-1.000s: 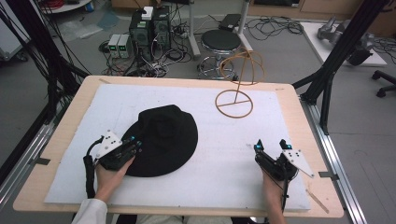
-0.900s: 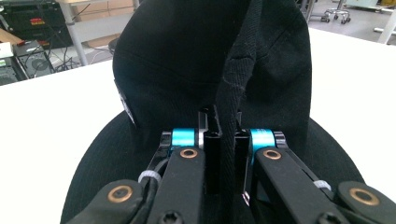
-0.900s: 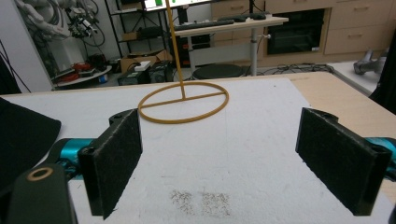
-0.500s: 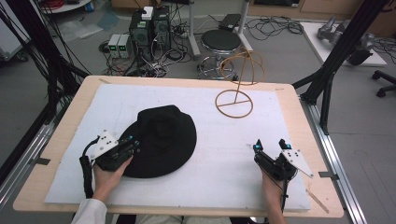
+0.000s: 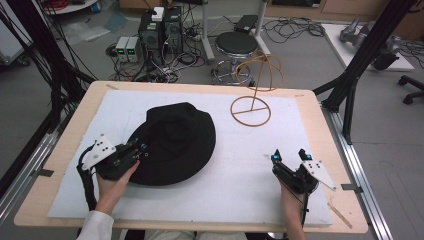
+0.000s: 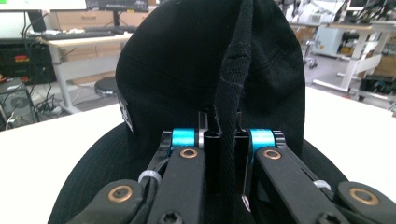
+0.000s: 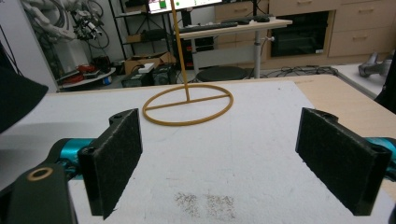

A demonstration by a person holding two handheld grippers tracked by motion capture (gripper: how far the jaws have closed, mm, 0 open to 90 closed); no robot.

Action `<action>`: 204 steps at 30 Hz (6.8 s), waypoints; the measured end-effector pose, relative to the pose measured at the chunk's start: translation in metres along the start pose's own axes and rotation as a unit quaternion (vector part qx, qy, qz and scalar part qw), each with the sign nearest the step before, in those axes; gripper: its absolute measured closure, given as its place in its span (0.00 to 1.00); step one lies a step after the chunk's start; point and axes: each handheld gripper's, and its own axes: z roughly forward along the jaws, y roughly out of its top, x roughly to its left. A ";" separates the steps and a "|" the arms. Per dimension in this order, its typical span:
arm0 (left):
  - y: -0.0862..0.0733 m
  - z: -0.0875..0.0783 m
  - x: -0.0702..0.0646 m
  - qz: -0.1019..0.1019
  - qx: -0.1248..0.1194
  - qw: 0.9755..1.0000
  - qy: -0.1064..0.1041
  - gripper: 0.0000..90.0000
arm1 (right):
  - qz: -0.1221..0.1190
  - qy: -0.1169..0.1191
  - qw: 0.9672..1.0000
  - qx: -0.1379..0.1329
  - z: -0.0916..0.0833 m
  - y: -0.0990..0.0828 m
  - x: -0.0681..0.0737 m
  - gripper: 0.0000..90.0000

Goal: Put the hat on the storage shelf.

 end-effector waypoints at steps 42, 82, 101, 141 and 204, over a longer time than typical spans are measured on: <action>0.070 0.059 -0.013 -0.012 -0.144 0.989 -0.010 0.98 | 0.037 0.009 0.999 -0.012 -0.002 0.004 -0.006 0.15; 0.150 0.182 -0.033 0.005 -0.160 0.985 -0.064 0.98 | 0.033 0.019 0.999 -0.017 -0.003 0.004 -0.003 0.15; 0.177 0.263 -0.043 0.004 -0.125 0.990 -0.069 0.98 | 0.037 0.009 0.999 -0.017 -0.007 0.004 -0.010 0.15; 0.146 0.339 -0.035 -0.029 -0.038 0.997 -0.069 0.98 | 0.016 0.005 1.000 -0.017 -0.014 0.004 -0.009 0.15; 0.142 0.300 -0.020 -0.001 0.005 0.999 -0.053 0.34 | 0.020 -0.004 1.000 -0.020 -0.016 0.005 -0.010 0.16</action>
